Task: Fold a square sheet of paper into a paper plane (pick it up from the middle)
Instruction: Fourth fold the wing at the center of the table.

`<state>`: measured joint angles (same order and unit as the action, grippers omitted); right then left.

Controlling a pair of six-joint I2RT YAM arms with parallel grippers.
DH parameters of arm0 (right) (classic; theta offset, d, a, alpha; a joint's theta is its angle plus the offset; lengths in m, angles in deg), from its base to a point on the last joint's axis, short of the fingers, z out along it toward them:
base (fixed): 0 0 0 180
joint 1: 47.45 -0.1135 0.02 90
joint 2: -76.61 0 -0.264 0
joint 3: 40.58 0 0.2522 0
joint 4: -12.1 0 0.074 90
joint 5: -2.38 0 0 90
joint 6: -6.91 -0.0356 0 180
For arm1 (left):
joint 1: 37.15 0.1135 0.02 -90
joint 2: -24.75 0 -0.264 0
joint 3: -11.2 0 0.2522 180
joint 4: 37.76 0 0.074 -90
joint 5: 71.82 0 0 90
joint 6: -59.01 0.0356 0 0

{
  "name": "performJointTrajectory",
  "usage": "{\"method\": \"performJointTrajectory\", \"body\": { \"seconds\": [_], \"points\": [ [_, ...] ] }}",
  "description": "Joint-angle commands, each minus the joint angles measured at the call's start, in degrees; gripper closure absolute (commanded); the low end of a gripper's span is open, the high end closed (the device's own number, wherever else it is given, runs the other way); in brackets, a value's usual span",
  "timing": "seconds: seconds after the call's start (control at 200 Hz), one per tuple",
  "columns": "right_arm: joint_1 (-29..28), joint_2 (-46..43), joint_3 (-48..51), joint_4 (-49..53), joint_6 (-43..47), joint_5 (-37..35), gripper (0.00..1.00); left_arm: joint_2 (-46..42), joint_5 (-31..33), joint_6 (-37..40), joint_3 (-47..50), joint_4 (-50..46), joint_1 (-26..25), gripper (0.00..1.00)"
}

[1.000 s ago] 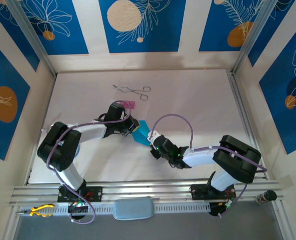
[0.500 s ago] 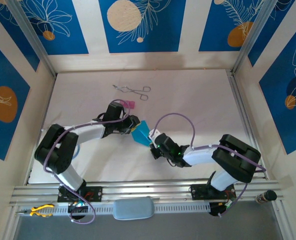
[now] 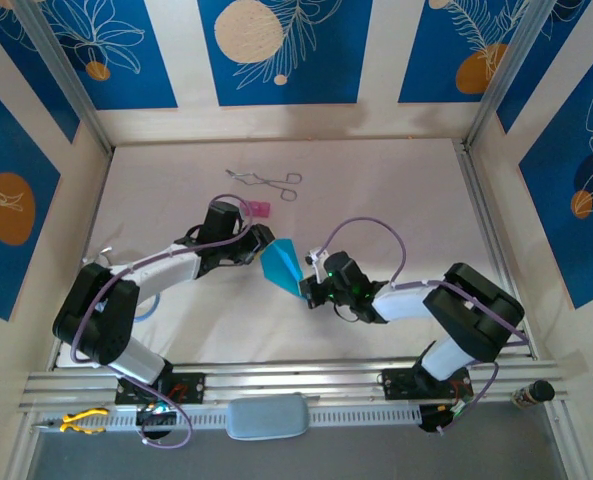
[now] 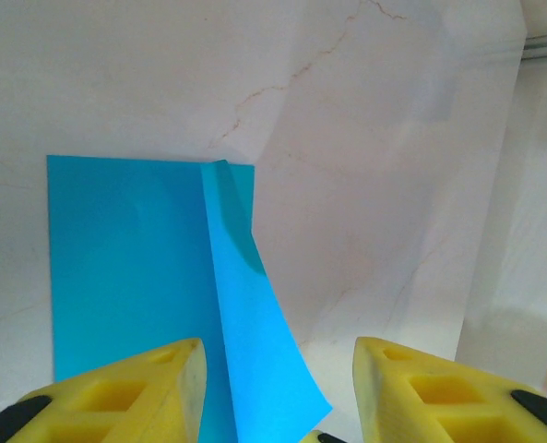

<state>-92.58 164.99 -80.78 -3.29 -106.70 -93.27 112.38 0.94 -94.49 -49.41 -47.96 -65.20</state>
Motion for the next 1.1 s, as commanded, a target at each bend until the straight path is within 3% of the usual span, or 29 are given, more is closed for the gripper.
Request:
{"method": "performJointTrajectory", "body": {
  "seconds": [0.0,0.415,0.55,0.955,1.03,1.096],
  "points": [
    [1.12,1.00,1.35,-2.76,-3.60,5.84,0.98,-0.87,0.79,1.06,0.97,-0.67,0.63,0.54],
    [3.16,1.91,1.72,-3.96,-5.89,8.89,0.98,-0.27,-0.07,1.03,1.28,0.57,0.79,0.53],
    [2.62,0.72,1.47,-2.57,-3.80,7.45,0.98,0.11,-0.90,1.36,1.24,1.27,0.72,0.45],
    [-4.23,-3.12,-2.29,7.30,8.10,-6.89,0.96,5.99,-4.82,0.53,-2.20,-0.99,0.76,0.41],
    [-5.38,-3.63,-2.17,7.13,9.84,-8.04,0.96,6.62,-5.13,0.09,-2.06,-1.02,0.73,0.44],
    [-6.29,-3.71,-2.35,7.48,11.14,-10.04,0.95,6.79,-5.09,-0.62,-1.55,-0.21,0.71,0.52]
  ]
}}
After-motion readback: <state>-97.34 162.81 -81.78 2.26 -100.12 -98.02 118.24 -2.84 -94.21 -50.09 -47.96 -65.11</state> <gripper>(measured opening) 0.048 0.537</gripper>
